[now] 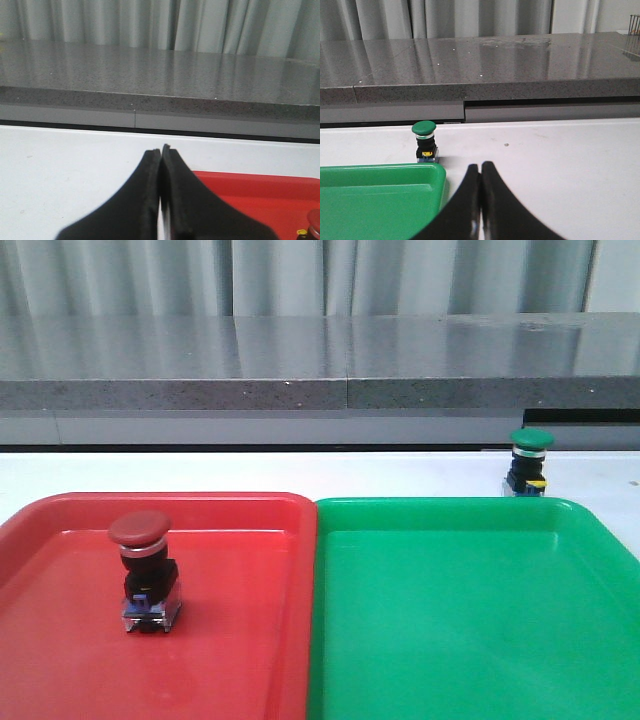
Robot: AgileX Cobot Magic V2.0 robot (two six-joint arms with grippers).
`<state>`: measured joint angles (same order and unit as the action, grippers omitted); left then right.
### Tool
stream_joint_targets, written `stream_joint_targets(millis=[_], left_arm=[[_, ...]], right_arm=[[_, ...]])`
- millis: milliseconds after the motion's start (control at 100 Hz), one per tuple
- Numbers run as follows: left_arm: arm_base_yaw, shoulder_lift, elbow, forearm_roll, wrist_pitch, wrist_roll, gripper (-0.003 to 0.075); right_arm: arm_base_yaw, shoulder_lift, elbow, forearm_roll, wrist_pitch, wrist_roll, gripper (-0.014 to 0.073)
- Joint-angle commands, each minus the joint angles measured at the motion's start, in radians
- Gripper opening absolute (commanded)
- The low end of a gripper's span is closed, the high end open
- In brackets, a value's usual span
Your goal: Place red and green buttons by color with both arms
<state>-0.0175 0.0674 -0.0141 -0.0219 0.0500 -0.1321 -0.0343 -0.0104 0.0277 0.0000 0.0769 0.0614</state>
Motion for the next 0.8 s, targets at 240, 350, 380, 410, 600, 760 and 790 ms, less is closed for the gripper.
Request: stream_joint_targets(millis=[240, 350, 380, 410, 600, 760, 790], left_arm=[[0.02, -0.104, 0.029, 0.002, 0.041, -0.008, -0.002], [0.02, -0.104, 0.029, 0.002, 0.042, -0.008, -0.002], [0.02, -0.104, 0.029, 0.002, 0.038, -0.008, -0.002], [0.02, -0.104, 0.029, 0.002, 0.034, -0.008, -0.002], [0.02, -0.104, 0.029, 0.002, 0.034, -0.008, -0.002], [0.02, -0.104, 0.029, 0.002, 0.034, -0.008, -0.002], [0.02, -0.104, 0.029, 0.002, 0.034, -0.008, -0.002]], right_arm=[[0.001, -0.023, -0.019, -0.008, -0.077, -0.006, -0.0045], [0.001, -0.023, -0.019, -0.008, -0.077, -0.006, -0.0045], [0.001, -0.023, -0.019, -0.008, -0.077, -0.006, -0.0045], [0.001, -0.023, -0.019, -0.008, -0.077, -0.006, -0.0045], [0.001, -0.023, -0.019, -0.008, -0.077, -0.006, -0.0045], [0.001, -0.023, -0.019, -0.008, -0.077, -0.006, -0.0045], [0.001, -0.023, -0.019, -0.008, -0.077, -0.006, -0.0045]])
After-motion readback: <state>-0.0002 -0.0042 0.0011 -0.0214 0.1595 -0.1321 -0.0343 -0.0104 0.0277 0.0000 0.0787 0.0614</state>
